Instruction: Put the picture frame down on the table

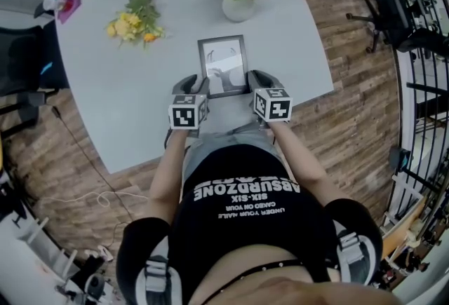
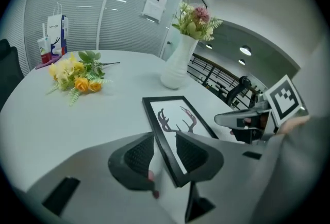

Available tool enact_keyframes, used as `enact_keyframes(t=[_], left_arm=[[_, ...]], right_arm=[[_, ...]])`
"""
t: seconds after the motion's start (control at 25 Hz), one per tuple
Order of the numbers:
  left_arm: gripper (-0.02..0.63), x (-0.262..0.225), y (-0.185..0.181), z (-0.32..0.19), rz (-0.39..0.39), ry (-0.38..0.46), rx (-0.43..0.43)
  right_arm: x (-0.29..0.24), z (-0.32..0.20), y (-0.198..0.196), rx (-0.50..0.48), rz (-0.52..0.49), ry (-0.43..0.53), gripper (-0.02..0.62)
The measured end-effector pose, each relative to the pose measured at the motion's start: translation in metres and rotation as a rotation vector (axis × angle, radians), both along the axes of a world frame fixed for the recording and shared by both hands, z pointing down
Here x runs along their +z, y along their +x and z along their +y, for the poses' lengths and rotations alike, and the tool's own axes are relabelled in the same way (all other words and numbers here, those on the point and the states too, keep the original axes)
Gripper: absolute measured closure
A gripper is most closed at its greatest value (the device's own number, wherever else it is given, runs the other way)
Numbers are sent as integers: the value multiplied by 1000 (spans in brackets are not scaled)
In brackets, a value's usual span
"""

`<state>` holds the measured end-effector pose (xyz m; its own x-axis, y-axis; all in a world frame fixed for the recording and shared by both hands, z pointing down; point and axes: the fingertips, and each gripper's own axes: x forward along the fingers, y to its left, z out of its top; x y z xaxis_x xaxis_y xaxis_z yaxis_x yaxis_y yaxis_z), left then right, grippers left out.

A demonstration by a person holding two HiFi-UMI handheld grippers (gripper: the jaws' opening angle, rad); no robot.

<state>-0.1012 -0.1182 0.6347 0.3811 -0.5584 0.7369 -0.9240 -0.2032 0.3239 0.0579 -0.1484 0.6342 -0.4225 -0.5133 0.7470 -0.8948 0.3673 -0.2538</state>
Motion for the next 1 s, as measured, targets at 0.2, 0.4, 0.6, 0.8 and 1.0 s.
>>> enact_keyframes(t=[0.2,0.4,0.6,0.8,1.0], left_arm=[[573,-37,-6,-6,48,110,-53],[591,-64,-2,-6,99,165,-59],[591,-90,9,-5,113,220,-20],[591,-109,16,-1,110,256,9],[591,-116,20,2,106,270,13]], right_arm=[[-36,-2,-8,-21,-89,88,578],[-75,-3,-20,-48,-139,168,580],[-102,1,-28,-63,-157,219,580],[-116,11,-34,-105,-155,257,580],[-121,19,-34,-129,-153,265,580]])
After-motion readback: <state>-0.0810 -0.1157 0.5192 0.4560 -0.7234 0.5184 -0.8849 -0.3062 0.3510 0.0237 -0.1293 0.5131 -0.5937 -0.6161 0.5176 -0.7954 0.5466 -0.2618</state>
